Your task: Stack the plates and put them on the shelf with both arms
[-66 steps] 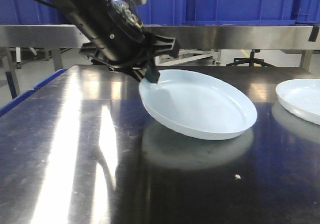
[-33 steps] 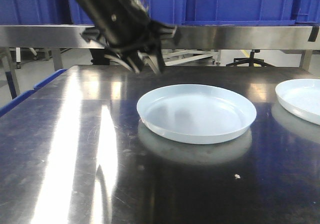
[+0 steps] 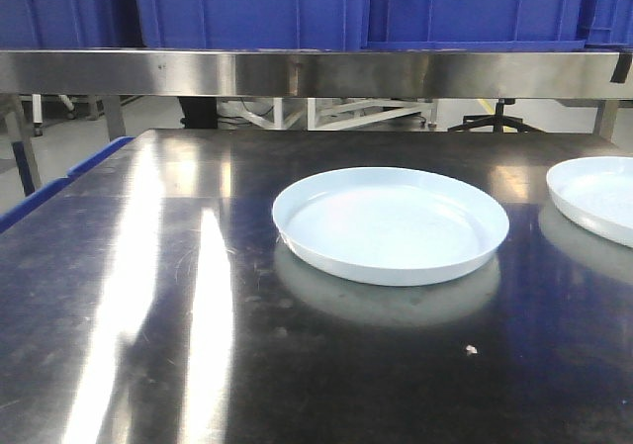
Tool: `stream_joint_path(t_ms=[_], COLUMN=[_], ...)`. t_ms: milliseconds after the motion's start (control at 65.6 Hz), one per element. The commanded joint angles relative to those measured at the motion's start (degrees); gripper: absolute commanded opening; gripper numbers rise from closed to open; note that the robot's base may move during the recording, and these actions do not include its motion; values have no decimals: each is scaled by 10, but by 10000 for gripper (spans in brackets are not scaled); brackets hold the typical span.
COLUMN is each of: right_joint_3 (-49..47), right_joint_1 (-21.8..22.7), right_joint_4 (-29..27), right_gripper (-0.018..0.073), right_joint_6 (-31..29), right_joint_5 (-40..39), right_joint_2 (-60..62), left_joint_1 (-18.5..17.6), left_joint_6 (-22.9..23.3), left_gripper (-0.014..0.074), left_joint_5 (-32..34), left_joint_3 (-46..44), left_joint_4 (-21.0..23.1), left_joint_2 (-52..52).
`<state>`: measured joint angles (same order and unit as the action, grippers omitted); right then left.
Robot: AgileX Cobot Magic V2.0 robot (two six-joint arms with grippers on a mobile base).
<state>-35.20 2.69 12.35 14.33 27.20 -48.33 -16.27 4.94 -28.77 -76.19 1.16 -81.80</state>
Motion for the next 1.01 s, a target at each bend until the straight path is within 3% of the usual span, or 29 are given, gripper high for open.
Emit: stream_joint_path(t_ms=[0,533,701,991], right_joint_3=[-21,-21,-21,-21], right_joint_1=[1,1,1,1], right_joint_4=[12,12,12,12], right_gripper=[589,589,589,588], right_joint_6=[-1,-1,-1,-1], right_joint_5=[-49,-63,-63,-62], right_joint_2=[1,1,1,1], left_joint_1=[14,17,17,17], left_joint_6=[3,7,7,7], left_gripper=[87,87,87,87], left_joint_5=[46,229,243,240], left_joint_3=[28,451,497,499], left_joint_4=[3,3,3,3], left_joint_2=[62,329,360,360])
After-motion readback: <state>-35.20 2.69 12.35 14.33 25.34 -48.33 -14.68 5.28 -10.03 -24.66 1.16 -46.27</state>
